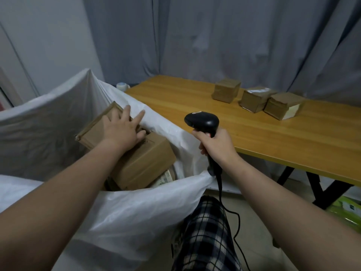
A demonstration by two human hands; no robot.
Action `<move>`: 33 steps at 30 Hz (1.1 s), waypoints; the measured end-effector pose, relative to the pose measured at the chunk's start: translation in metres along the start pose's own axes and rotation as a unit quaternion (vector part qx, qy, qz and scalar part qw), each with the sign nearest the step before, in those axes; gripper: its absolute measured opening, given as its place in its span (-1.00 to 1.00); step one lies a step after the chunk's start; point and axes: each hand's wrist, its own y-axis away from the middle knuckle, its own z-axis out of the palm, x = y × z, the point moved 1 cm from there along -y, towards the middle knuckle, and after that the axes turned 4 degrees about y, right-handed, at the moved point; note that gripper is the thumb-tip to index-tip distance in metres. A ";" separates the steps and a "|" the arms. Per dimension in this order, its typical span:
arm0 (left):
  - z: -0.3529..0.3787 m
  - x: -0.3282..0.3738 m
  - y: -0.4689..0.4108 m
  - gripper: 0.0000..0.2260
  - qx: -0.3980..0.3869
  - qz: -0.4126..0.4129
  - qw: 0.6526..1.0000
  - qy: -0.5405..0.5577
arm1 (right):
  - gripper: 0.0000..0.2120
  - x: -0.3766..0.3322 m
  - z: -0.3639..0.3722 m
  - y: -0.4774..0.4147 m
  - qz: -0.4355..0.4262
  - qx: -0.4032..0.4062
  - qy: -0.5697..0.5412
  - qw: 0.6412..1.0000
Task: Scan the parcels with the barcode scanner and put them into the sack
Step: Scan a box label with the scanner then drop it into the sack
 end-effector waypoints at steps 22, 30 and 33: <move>-0.029 0.212 -0.153 -0.61 0.040 0.230 0.967 0.102 | -0.78 0.059 -0.116 -0.115 0.175 0.134 -0.180 0.959; -0.007 0.299 -0.273 -0.34 0.019 0.160 0.942 0.296 | -0.72 0.093 -0.155 -0.183 0.275 0.117 -0.313 0.901; -0.002 0.323 -0.310 -0.20 -0.023 0.112 0.939 0.324 | -0.71 0.098 -0.162 -0.202 0.286 0.099 -0.326 0.896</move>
